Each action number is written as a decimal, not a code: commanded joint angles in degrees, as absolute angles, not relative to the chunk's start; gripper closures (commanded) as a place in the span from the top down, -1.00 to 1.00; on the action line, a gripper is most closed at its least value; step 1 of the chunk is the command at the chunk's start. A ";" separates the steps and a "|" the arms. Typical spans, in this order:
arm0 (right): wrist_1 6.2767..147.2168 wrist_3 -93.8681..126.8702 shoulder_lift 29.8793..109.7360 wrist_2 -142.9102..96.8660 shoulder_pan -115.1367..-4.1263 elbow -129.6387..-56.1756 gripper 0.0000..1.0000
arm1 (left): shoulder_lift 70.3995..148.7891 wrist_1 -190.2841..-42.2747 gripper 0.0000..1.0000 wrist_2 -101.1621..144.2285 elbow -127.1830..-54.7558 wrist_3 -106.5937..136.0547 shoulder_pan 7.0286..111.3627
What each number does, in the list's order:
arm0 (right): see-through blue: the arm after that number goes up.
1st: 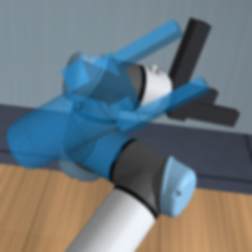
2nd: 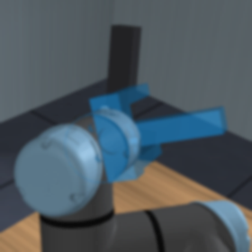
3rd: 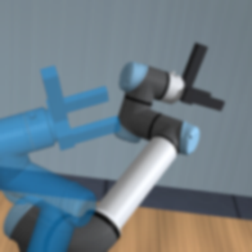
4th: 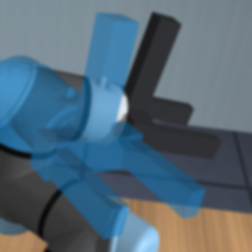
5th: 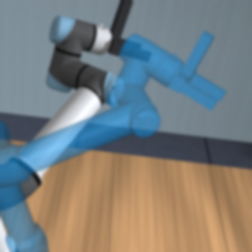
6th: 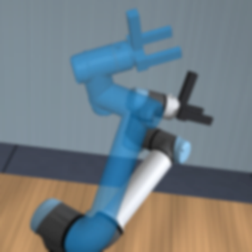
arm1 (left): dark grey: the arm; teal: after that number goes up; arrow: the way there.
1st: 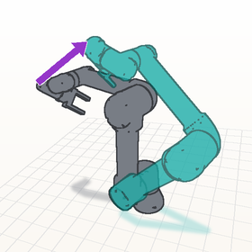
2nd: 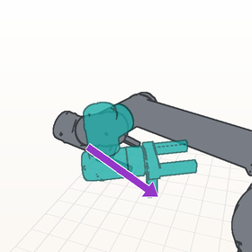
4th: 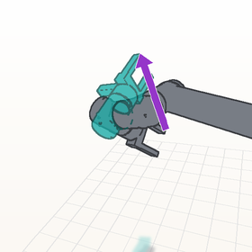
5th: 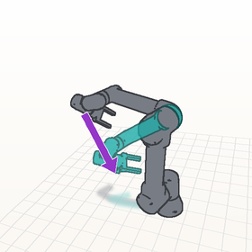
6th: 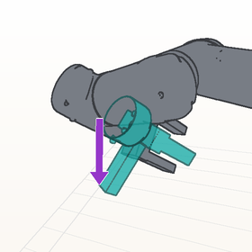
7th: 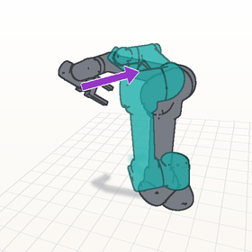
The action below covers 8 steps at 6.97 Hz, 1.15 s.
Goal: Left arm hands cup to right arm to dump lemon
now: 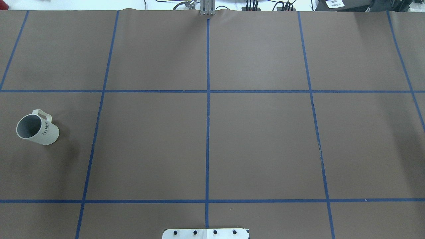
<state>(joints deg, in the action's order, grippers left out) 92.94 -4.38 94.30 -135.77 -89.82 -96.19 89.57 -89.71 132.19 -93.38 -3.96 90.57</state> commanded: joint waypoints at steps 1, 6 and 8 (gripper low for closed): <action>92.90 -4.31 94.13 -135.70 -89.74 -96.24 1.00 | 89.82 -89.65 1.00 132.19 -93.51 -4.04 90.53; 90.27 -4.22 90.90 -135.53 -89.65 -99.49 1.00 | 90.61 -96.24 1.00 134.55 -95.52 -4.04 88.96; 90.09 -4.22 89.74 -135.88 -89.56 -98.26 1.00 | 90.01 -98.85 1.00 138.69 -98.23 11.82 81.95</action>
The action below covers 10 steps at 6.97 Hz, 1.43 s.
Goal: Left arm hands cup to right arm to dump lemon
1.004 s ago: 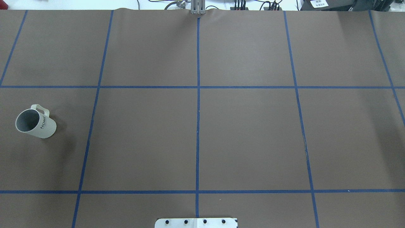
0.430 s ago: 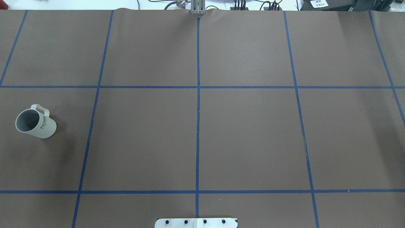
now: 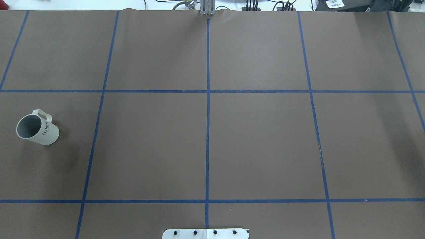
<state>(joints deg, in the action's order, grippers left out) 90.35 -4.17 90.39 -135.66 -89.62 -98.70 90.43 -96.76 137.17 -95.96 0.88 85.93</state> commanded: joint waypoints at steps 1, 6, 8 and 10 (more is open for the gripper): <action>90.09 -4.31 90.08 -137.18 -89.56 -98.35 1.00 | 86.00 -104.45 1.00 138.26 -101.74 21.44 78.00; 87.72 -4.13 90.35 -137.99 -89.47 -98.44 1.00 | 81.39 -114.86 1.00 131.33 -104.94 44.88 63.66; 87.89 -4.04 90.35 -137.99 -89.12 -98.18 1.00 | 81.91 -115.75 1.00 129.73 -103.10 45.00 61.45; 87.80 -4.13 90.35 -139.03 -89.12 -98.44 1.00 | 82.26 -115.75 1.00 129.64 -102.05 45.00 58.55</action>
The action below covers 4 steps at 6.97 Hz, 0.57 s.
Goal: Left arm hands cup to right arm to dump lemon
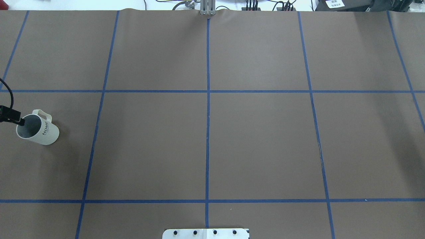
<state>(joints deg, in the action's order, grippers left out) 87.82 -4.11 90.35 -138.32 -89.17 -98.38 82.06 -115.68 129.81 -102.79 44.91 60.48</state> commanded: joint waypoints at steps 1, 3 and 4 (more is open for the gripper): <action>87.80 -4.13 90.35 -140.00 -89.12 -98.35 1.00 | 82.96 -115.84 0.99 127.20 -101.26 45.09 56.97; 87.72 -4.04 90.35 -140.27 -89.12 -98.35 1.00 | 83.76 -116.01 0.12 126.12 -100.46 45.17 56.34; 87.63 -4.13 90.35 -140.27 -89.03 -98.35 1.00 | 83.76 -115.75 -0.79 126.12 -100.37 45.26 56.34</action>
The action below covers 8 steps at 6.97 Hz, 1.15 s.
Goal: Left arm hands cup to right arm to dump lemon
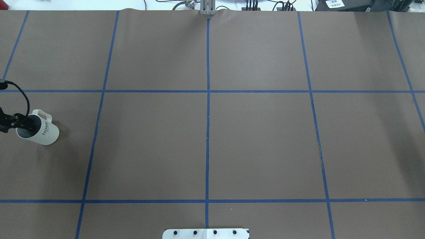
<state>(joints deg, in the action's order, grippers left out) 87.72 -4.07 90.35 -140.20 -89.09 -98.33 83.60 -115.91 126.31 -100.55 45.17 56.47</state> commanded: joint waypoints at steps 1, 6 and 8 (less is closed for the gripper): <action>87.63 -4.22 90.53 -140.10 -88.95 -98.18 0.99 | 83.85 -115.49 -1.00 126.91 -100.28 45.09 56.42; 87.54 -4.04 88.26 -140.01 -86.93 -98.79 0.99 | 91.88 -104.49 -1.00 142.72 -102.91 45.26 67.74; 87.02 -3.34 84.65 -139.13 -84.48 -98.96 0.96 | 107.40 -81.95 -1.00 142.21 -104.67 45.87 68.29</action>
